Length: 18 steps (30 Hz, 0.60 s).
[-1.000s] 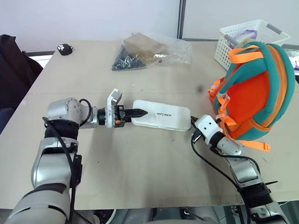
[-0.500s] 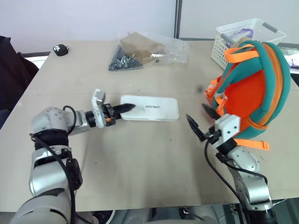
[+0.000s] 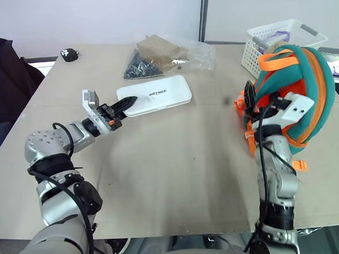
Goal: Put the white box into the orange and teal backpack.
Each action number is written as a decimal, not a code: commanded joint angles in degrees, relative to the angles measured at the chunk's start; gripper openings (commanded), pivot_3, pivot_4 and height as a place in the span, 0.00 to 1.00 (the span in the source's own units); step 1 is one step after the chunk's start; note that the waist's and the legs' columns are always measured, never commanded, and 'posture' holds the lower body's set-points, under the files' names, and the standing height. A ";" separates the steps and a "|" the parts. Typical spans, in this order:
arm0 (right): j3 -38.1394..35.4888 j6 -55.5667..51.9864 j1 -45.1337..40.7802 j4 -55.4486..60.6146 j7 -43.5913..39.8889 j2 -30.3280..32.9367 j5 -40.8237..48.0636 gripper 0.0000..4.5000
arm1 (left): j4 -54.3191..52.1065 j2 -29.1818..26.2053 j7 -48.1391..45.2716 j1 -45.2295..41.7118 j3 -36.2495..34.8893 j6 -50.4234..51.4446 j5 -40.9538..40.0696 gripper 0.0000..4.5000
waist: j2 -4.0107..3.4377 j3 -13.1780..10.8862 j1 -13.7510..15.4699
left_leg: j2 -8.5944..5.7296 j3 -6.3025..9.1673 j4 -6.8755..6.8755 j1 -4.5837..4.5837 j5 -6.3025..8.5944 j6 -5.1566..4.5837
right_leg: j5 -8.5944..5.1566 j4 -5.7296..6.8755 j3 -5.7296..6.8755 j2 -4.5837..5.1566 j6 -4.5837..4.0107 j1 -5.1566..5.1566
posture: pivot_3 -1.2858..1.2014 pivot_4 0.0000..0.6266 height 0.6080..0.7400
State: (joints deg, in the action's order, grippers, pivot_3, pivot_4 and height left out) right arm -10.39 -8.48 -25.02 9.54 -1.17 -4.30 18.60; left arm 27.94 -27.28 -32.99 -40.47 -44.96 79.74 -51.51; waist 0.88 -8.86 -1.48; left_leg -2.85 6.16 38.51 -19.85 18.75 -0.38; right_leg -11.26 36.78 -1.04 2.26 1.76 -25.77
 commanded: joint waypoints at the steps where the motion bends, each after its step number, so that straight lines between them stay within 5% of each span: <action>1: -2.47 3.86 -4.35 -1.84 2.21 -0.35 0.99 0.74 | -3.73 0.46 1.28 -0.61 -1.86 -0.67 -3.98 0.21 | 0.00 0.00 -0.19 | 0.00 0.03 -0.02 -0.01 0.00 0.00 | 0.00 -0.02 0.04 0.00 0.00 -0.01 | 0.52 0.24 1.00; 7: -2.28 7.86 -6.10 -4.65 1.86 -1.85 1.79 0.05 | -5.33 2.69 2.94 -0.17 -2.48 -2.70 -6.95 0.21 | 0.00 0.00 -1.05 | -0.01 0.06 -0.08 -0.02 0.00 0.00 | 0.00 -0.09 -0.01 0.00 0.00 -0.01 | 0.52 0.24 1.00; 11: 1.91 5.41 -6.47 -3.16 -8.03 0.67 5.83 0.02 | -6.56 4.08 3.42 0.33 -1.68 -4.09 -8.30 0.21 | 0.00 0.00 -1.10 | -0.01 0.03 -0.05 0.01 0.00 0.00 | 0.00 -0.01 -0.03 -0.02 0.00 -0.02 | 0.52 0.24 1.00; 14: 7.10 -10.40 -1.39 8.79 -25.29 7.28 25.67 0.02 | -6.84 4.63 3.45 0.28 -0.92 -5.90 -8.60 0.21 | -0.02 -0.01 -1.11 | 0.02 0.06 -0.03 0.01 -0.01 0.01 | 0.02 -0.01 -0.02 -0.03 -0.02 -0.01 | 0.52 0.24 1.00; 18: 4.85 -23.76 7.26 19.88 -34.00 20.09 44.46 0.02 | -6.13 3.99 2.94 0.42 0.57 -7.67 -8.31 0.21 | -0.02 -0.01 -0.79 | 0.04 0.23 -0.08 -0.09 0.01 -0.01 | 0.02 -0.16 0.13 -0.02 -0.02 0.01 | 0.52 0.24 1.00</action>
State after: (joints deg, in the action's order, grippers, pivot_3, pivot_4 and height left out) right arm -3.48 -28.33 -18.38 23.75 -31.22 13.56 54.93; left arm 23.82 -22.30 -28.75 -39.32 -44.49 73.53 -57.70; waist 0.87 -8.87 -2.26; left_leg -2.84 6.39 38.42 -19.96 18.76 -0.39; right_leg -11.24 36.56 -0.92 2.25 1.75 -25.76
